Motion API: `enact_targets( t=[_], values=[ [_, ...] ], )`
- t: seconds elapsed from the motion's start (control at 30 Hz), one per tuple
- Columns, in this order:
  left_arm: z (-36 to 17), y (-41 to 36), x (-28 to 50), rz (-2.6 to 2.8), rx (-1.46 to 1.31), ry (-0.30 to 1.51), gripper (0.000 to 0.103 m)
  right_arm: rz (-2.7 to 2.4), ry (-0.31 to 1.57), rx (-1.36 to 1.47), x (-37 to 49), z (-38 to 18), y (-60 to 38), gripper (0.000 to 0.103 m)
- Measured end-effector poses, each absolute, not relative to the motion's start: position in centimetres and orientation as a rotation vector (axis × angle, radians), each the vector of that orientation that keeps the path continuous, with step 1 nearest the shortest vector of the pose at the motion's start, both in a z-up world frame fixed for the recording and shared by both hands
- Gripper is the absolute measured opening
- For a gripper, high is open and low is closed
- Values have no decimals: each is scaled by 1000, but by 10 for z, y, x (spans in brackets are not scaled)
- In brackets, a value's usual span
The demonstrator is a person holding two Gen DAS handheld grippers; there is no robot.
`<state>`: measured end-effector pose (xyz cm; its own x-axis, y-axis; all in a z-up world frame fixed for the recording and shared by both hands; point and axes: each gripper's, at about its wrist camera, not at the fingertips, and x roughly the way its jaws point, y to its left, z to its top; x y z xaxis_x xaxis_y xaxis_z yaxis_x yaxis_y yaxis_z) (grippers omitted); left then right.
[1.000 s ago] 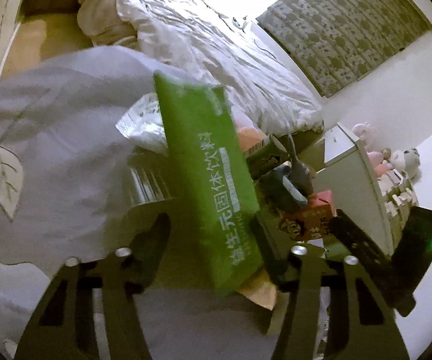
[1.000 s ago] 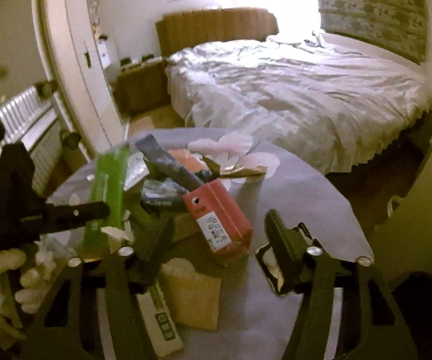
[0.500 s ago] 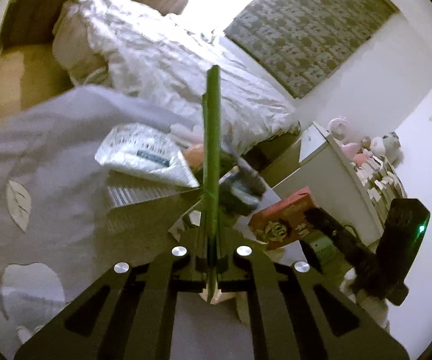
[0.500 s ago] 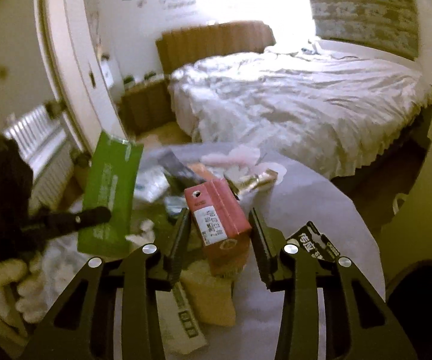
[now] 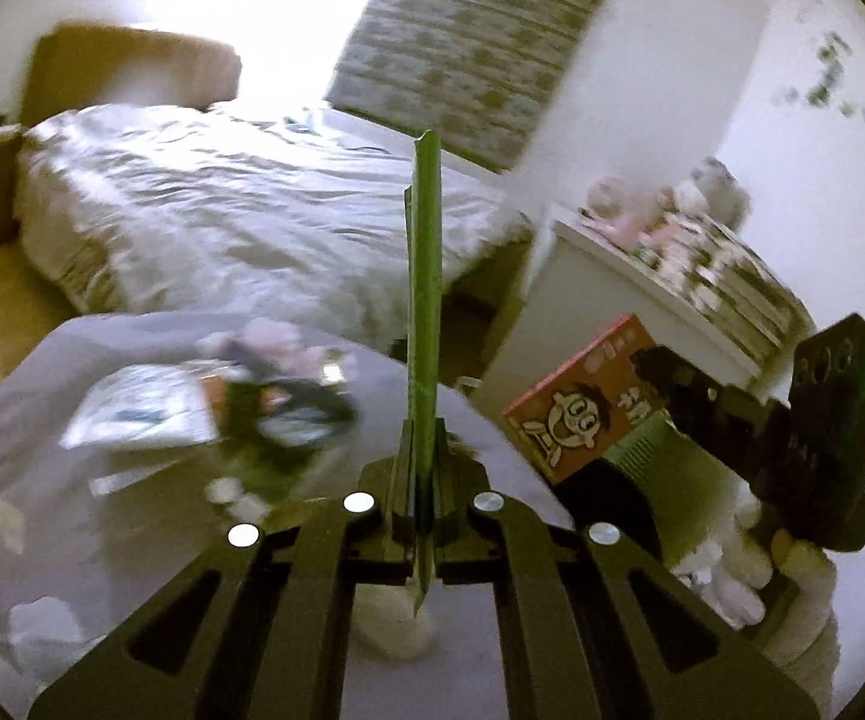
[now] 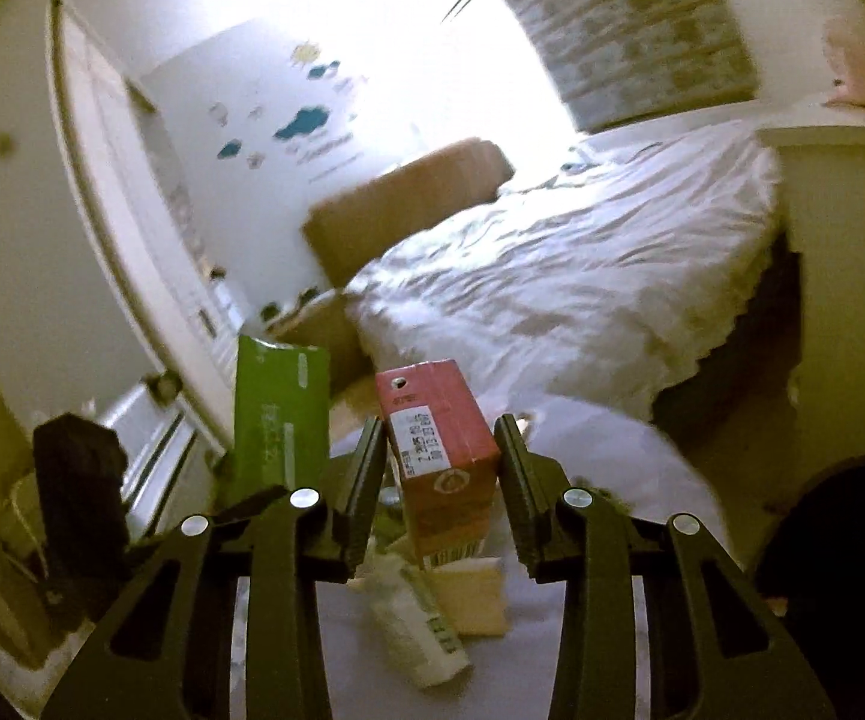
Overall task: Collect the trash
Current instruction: 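Grasp the green snack bag with the left gripper while the right gripper grasps a red carton, then drop the green bag and red carton into the black bin with both grippers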
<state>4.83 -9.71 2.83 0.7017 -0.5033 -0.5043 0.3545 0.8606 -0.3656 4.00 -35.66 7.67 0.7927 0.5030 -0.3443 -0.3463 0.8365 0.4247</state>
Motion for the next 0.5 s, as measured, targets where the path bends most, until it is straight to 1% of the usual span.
enact_targets(
  t=[0.23, 0.5],
  values=[
    [32, -173, 53, -622, -184, 612, 4, 263, 414, 423, 13, 80, -439, 38],
    [18, -269, 54, -773, -63, 636, 4, 63, 420, 482, -9, 57, -516, 38]
  ],
)
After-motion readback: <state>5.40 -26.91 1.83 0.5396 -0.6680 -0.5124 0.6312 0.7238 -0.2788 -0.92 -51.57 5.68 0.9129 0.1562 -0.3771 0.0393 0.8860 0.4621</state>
